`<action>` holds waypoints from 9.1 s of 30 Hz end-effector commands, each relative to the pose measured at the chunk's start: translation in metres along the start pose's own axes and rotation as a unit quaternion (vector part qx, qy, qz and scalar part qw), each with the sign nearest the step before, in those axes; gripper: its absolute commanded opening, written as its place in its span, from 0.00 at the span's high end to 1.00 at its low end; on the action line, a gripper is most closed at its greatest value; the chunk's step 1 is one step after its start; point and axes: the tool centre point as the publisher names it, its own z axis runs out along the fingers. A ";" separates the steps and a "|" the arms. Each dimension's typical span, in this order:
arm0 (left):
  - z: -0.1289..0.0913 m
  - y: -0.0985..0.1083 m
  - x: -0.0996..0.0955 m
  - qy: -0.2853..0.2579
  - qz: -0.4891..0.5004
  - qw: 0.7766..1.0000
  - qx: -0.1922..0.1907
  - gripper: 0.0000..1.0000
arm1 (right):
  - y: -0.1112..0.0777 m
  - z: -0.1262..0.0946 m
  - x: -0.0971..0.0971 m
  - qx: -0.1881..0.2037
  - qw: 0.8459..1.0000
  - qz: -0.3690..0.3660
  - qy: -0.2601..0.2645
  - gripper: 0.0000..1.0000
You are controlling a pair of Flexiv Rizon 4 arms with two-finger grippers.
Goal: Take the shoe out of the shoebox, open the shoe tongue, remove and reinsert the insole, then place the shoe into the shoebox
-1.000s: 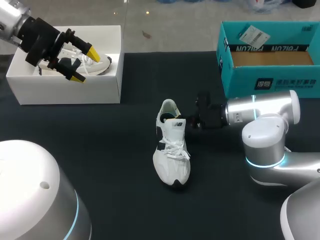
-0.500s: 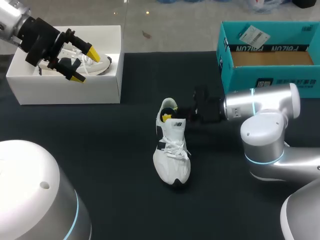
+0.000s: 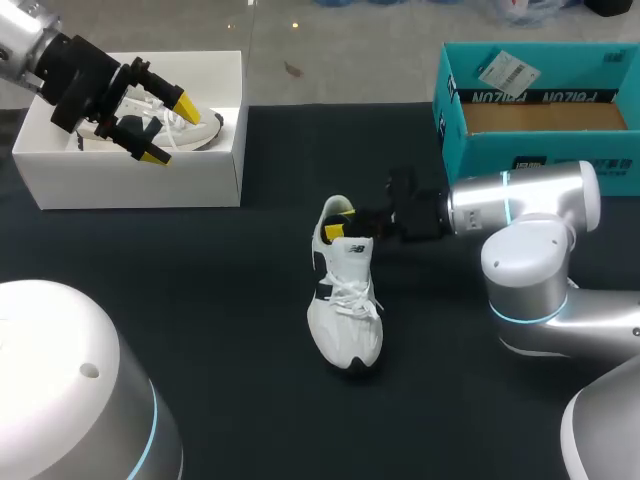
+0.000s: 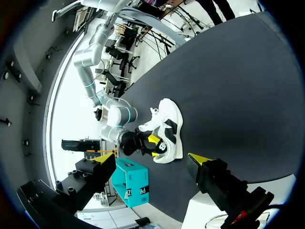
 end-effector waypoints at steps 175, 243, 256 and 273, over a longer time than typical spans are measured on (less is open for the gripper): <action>0.000 0.000 0.000 0.002 0.000 1.000 0.000 0.00 | 0.008 -0.023 0.001 0.215 0.843 0.206 -0.447 1.00; 0.000 0.000 0.000 0.002 0.000 1.000 0.000 0.00 | -0.067 0.000 -0.012 0.418 0.739 0.316 -0.425 1.00; 0.000 0.000 0.000 0.002 0.000 1.000 0.000 0.00 | -0.023 -0.027 0.011 0.456 0.718 0.308 -0.428 1.00; 0.000 0.000 0.000 0.002 0.000 1.000 0.000 0.00 | -0.022 -0.036 0.030 0.479 0.694 0.356 -0.402 1.00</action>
